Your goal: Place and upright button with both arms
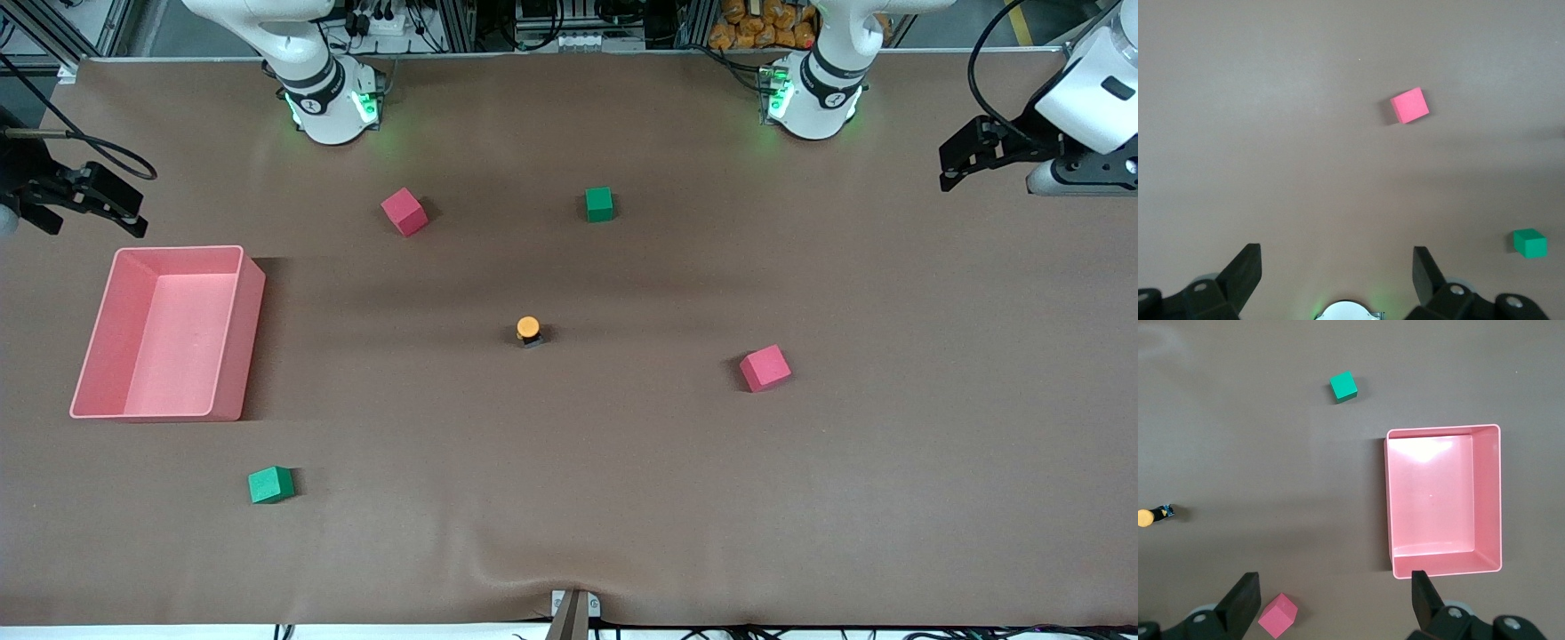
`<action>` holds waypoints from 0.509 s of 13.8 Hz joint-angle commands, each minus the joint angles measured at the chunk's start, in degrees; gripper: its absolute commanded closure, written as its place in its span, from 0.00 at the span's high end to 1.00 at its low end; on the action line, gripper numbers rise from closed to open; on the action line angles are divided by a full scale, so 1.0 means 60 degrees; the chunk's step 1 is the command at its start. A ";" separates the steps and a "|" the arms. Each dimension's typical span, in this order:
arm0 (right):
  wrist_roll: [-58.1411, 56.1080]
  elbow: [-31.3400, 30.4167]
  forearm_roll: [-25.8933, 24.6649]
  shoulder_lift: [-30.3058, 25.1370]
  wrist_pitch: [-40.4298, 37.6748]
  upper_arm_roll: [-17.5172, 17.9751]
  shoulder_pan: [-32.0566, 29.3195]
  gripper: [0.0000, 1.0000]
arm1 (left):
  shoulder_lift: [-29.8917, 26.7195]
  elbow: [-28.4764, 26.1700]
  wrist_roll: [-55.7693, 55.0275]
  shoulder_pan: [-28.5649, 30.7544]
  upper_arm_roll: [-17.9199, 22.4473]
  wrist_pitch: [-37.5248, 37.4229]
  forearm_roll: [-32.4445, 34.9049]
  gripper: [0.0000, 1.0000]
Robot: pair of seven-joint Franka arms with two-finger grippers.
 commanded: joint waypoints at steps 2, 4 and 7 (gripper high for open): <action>-0.0020 0.0173 0.0146 0.0067 -0.0092 0.0113 -0.0186 1.00 | -0.0444 -0.0254 0.0214 -0.0099 0.0408 -0.0145 -0.0476 1.00; -0.0020 0.0173 0.0131 0.0067 -0.0092 0.0113 -0.0171 1.00 | -0.0445 -0.0211 0.0214 -0.0099 0.0408 -0.0233 -0.0462 1.00; -0.0020 0.0173 0.0132 0.0067 -0.0092 0.0113 -0.0171 1.00 | -0.0430 -0.0181 0.0155 -0.0085 0.0350 -0.0248 -0.0389 1.00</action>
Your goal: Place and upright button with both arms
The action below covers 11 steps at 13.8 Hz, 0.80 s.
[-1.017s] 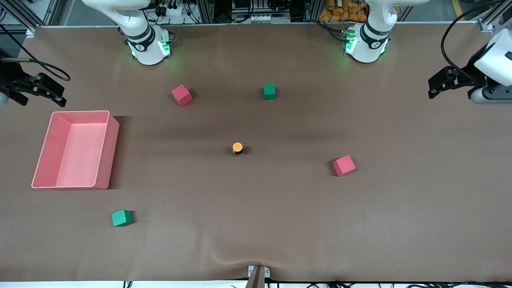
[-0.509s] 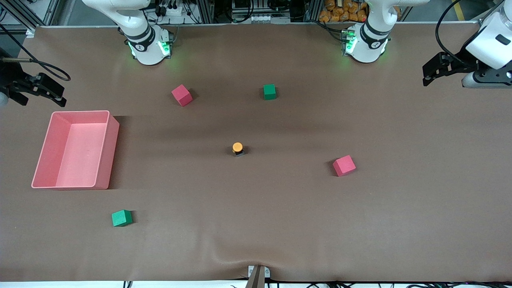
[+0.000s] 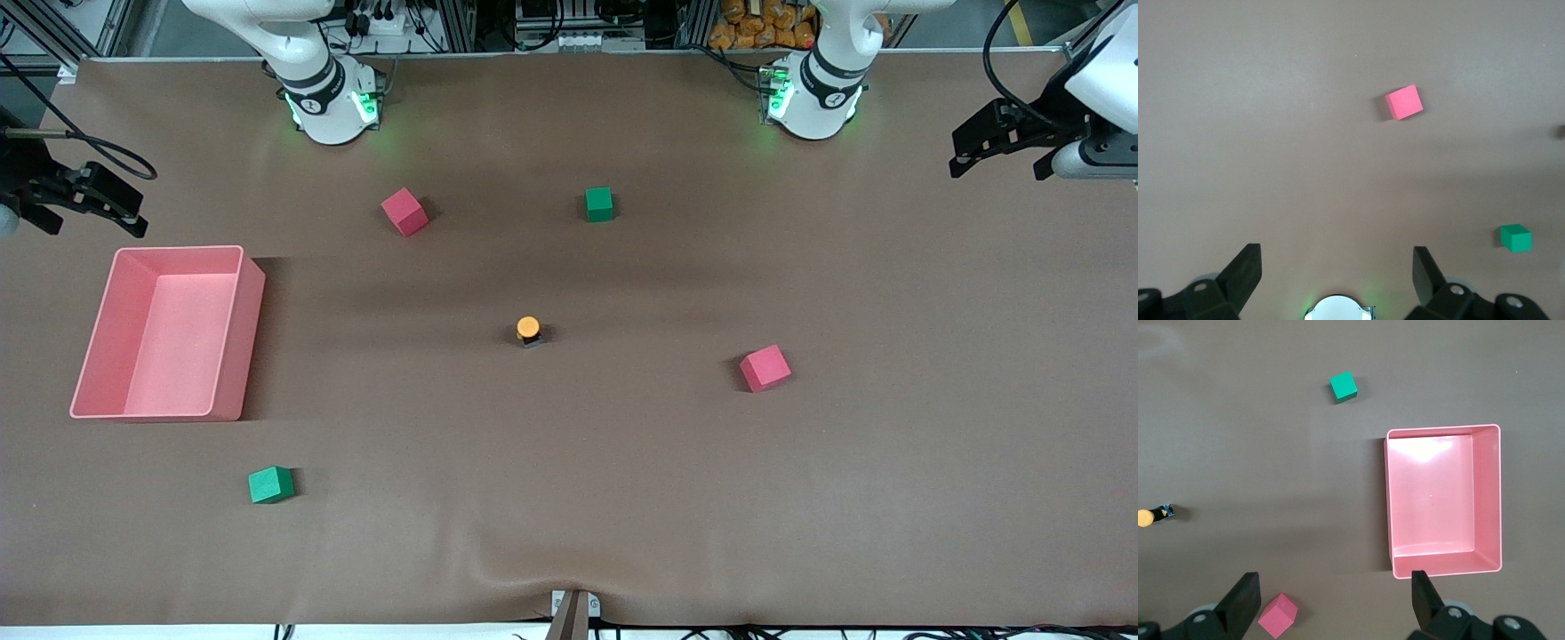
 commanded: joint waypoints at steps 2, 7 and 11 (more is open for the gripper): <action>-0.0020 0.0173 0.0131 0.0067 -0.0106 0.0112 -0.0171 1.00 | -0.0253 -0.0222 0.0097 -0.0058 0.0015 -0.0107 -0.0057 1.00; -0.0020 0.0173 0.0131 0.0067 -0.0092 0.0112 -0.0171 1.00 | -0.0384 -0.0412 -0.0021 -0.0058 -0.0073 -0.0078 0.0002 1.00; -0.0020 0.0173 0.0146 0.0067 -0.0092 0.0127 -0.0185 1.00 | -0.0428 -0.0574 -0.0035 -0.0043 -0.0088 0.0126 0.0104 1.00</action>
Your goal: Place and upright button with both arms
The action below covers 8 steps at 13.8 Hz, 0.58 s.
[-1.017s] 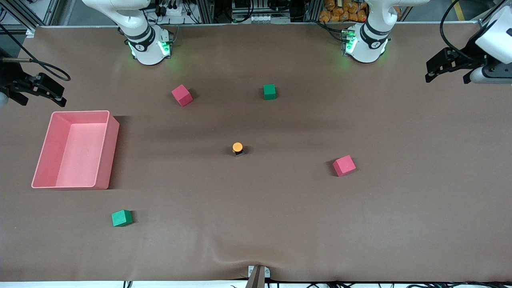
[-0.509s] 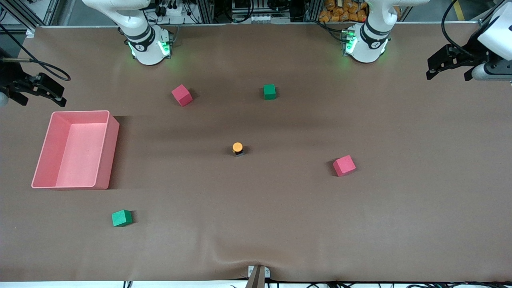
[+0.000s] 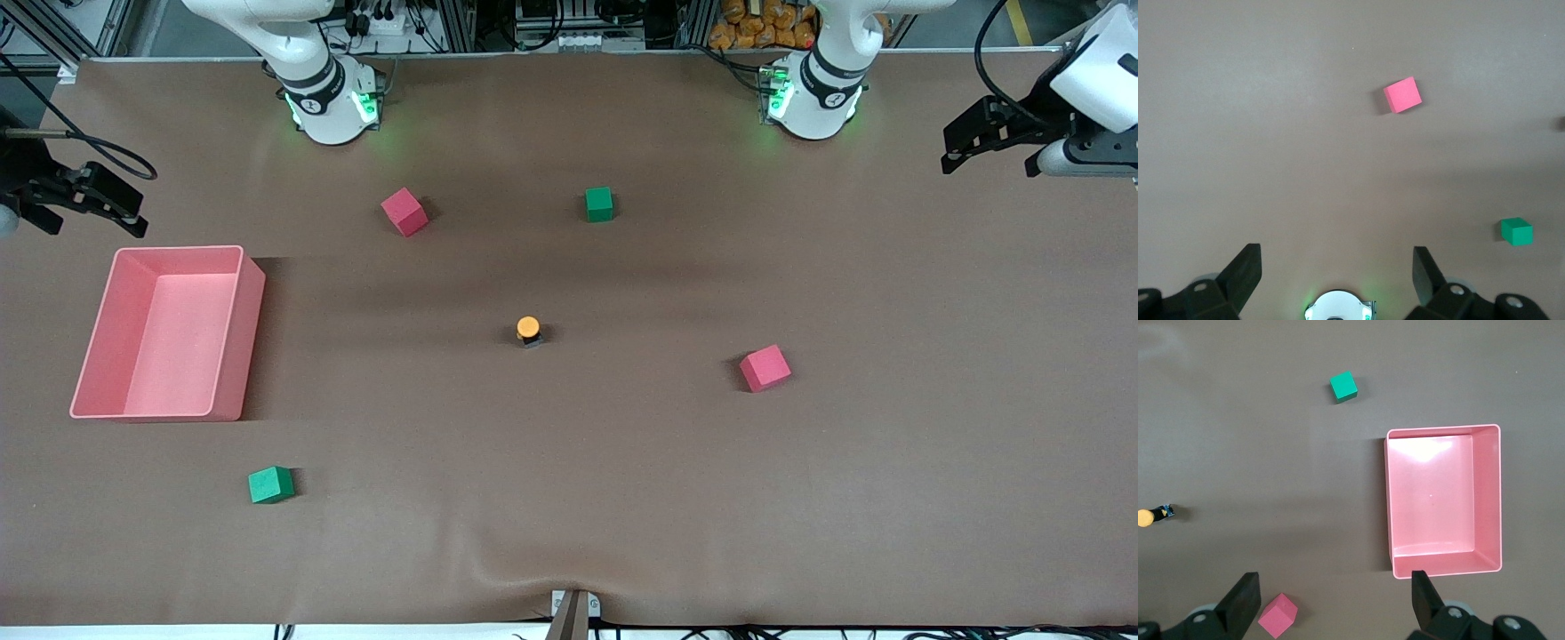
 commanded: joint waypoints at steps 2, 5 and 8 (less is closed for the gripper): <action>-0.0020 0.0173 0.0146 0.0067 -0.0092 0.0111 -0.0171 1.00 | -0.0307 -0.0351 -0.0093 -0.0025 -0.0018 0.0217 0.0278 1.00; -0.0020 0.0173 0.0131 0.0067 -0.0106 0.0111 -0.0186 1.00 | -0.0249 -0.0205 -0.0064 -0.0011 -0.0032 0.0217 0.0440 1.00; -0.0006 0.0173 0.0146 0.0067 -0.0106 0.0111 -0.0186 1.00 | -0.0175 -0.0146 -0.0064 0.0019 -0.0018 0.0217 0.0426 1.00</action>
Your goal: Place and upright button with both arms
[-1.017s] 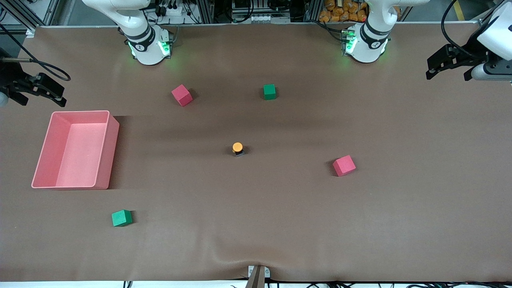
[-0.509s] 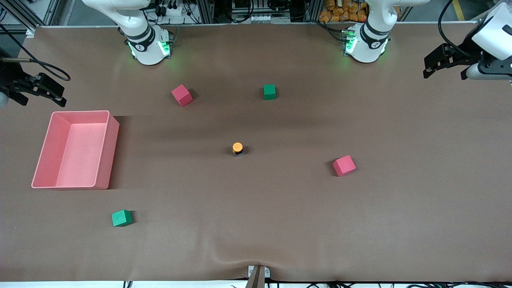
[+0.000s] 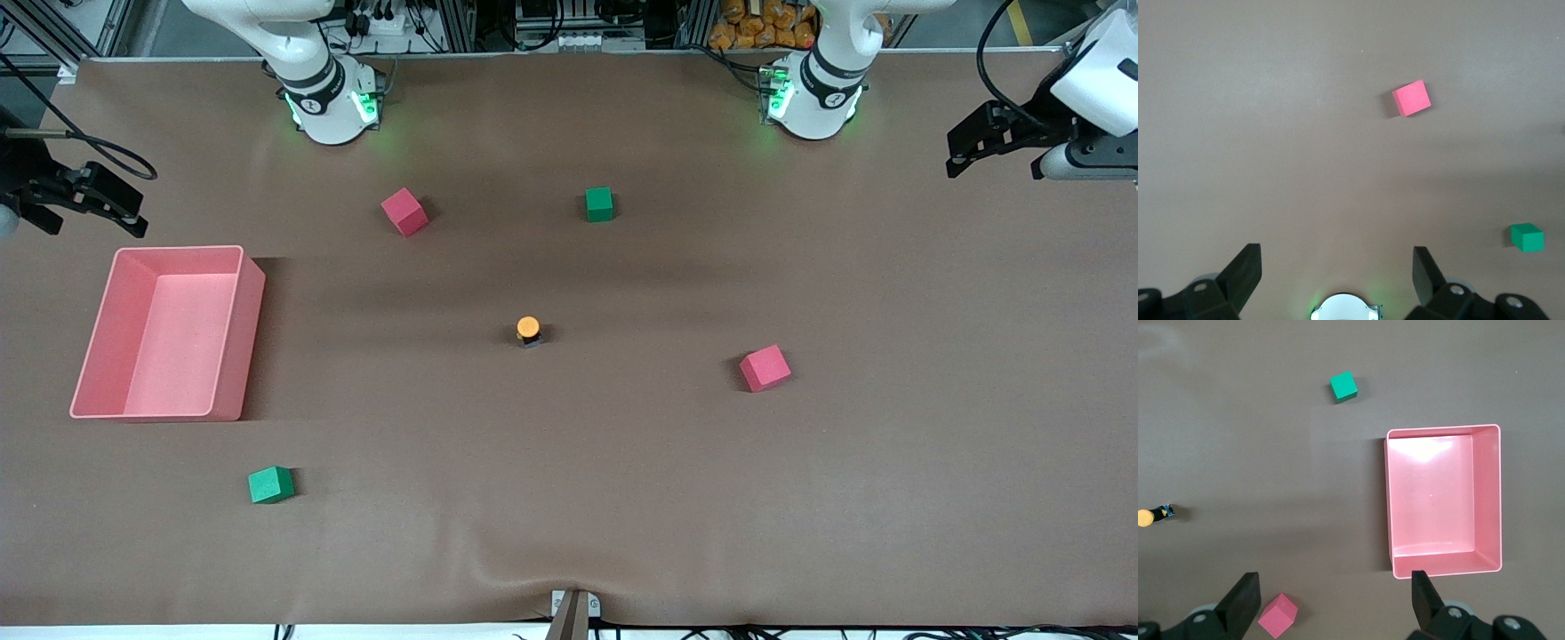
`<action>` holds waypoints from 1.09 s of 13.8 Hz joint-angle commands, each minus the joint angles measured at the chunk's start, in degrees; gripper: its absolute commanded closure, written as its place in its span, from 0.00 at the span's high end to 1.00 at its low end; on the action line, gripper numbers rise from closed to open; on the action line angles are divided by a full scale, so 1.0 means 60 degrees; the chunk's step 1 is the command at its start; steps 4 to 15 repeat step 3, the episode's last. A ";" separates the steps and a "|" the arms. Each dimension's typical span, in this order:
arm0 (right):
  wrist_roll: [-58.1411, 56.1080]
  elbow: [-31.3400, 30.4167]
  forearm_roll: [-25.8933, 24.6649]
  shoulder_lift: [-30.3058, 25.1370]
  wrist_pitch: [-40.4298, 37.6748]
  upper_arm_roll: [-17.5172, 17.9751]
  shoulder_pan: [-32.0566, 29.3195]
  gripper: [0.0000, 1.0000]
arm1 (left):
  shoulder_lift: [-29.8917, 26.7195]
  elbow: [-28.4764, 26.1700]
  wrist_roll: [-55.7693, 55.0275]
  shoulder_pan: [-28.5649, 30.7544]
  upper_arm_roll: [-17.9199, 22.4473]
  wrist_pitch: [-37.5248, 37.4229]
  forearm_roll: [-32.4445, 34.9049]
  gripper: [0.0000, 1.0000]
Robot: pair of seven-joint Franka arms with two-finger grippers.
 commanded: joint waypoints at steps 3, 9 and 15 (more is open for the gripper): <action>-0.0006 0.0173 0.0146 0.0067 -0.0121 0.0126 -0.0186 1.00 | -0.0157 -0.0013 -0.0045 0.0016 -0.0025 0.0101 0.0171 1.00; -0.0006 0.0173 0.0146 0.0067 -0.0121 0.0126 -0.0186 1.00 | -0.0157 -0.0013 -0.0045 0.0016 -0.0025 0.0101 0.0171 1.00; -0.0006 0.0173 0.0146 0.0067 -0.0121 0.0126 -0.0186 1.00 | -0.0157 -0.0013 -0.0045 0.0016 -0.0025 0.0101 0.0171 1.00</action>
